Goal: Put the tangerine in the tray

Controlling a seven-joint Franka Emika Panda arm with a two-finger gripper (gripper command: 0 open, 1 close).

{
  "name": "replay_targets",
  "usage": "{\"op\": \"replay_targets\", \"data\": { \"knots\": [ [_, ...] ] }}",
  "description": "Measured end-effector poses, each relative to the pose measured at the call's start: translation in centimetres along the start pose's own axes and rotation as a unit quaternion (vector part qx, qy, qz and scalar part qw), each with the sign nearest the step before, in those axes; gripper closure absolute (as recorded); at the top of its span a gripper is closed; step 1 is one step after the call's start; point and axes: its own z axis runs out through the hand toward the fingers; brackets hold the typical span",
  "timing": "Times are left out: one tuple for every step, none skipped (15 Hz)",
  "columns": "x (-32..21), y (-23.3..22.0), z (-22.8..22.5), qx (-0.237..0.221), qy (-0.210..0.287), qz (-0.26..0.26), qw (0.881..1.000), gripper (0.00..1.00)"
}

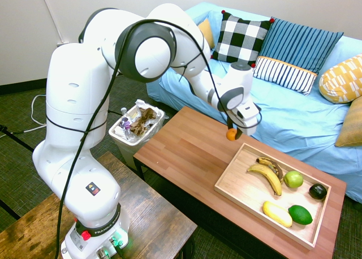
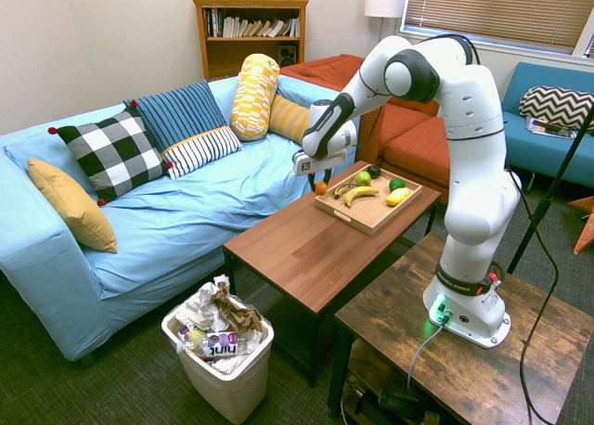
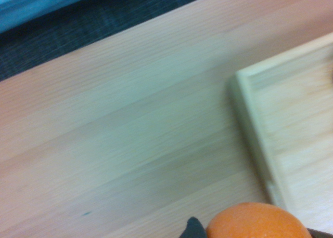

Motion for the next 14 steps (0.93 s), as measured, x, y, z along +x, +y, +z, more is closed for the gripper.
{"op": "replay_targets", "data": {
  "knots": [
    [2.6, 1.9, 0.5, -0.007, 0.003, 0.022, 1.0, 1.0],
    [5.0, 3.7, 1.1, -0.014, 0.006, 0.043, 0.999, 1.0],
    [6.9, 5.3, 2.1, -0.024, 0.008, 0.061, 0.998, 1.0],
    [8.7, 6.6, 3.3, -0.033, 0.009, 0.077, 0.996, 1.0],
    [10.0, 7.7, 4.5, -0.043, 0.01, 0.091, 0.995, 1.0],
    [11.0, 8.4, 5.8, -0.051, 0.009, 0.099, 0.994, 1.0],
    [11.6, 8.8, 7.1, -0.058, 0.007, 0.104, 0.993, 1.0],
    [11.8, 9.0, 8.5, -0.065, 0.003, 0.108, 0.992, 1.0],
    [11.7, 9.1, 9.7, -0.069, -0.001, 0.109, 0.992, 1.0],
    [11.5, 9.0, 10.7, -0.073, -0.006, 0.109, 0.991, 1.0],
    [11.3, 8.9, 11.6, -0.075, -0.011, 0.109, 0.991, 1.0],
    [11.1, 8.8, 12.4, -0.076, -0.016, 0.109, 0.991, 1.0],
    [10.8, 8.8, 13.0, -0.078, -0.02, 0.108, 0.991, 1.0],
    [10.7, 8.7, 13.5, -0.078, -0.022, 0.107, 0.991, 1.0]
  ]
}}
